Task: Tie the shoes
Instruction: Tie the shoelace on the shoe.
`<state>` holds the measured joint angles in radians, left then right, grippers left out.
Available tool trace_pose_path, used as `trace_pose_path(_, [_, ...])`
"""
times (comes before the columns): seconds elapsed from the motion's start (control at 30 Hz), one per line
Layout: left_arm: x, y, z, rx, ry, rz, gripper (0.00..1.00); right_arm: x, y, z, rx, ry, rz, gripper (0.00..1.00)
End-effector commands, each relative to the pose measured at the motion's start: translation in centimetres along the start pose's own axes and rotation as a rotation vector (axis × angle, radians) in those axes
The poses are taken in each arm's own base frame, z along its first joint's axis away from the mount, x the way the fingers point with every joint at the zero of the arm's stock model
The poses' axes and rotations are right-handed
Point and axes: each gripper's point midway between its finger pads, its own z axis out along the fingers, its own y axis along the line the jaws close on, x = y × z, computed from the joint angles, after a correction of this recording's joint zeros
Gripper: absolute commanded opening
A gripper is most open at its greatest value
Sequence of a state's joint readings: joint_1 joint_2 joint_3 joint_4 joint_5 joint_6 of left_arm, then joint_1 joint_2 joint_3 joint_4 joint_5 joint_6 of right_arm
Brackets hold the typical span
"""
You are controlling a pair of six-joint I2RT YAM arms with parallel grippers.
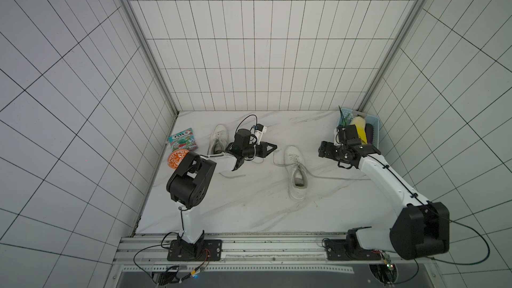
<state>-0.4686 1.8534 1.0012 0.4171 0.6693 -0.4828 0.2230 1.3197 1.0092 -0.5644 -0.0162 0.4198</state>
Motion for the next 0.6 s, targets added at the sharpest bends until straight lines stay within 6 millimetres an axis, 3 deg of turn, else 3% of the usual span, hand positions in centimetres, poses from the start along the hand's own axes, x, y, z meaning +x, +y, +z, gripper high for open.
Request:
trace_pose_path(0.0, [-1.9, -1.7, -1.6, -0.005, -0.086, 0.050, 0.00, 3.4, -3.5, 0.6, 0.114, 0.082, 0.277, 0.91])
trace_pose_path(0.2, [-1.1, -3.3, -3.2, -0.010, -0.120, 0.060, 0.00, 7.6, -6.7, 2.2, 0.368, 0.249, 0.412, 0.91])
trace_pose_path(0.33, [-0.2, -4.0, -3.6, -0.009, -0.127, 0.057, 0.00, 8.3, -6.8, 3.3, 0.496, 0.281, 0.390, 0.90])
trace_pose_path(0.57, [0.3, -4.1, -4.3, -0.022, -0.130, 0.063, 0.00, 8.2, -6.2, 5.8, 0.528, 0.270, 0.398, 0.87])
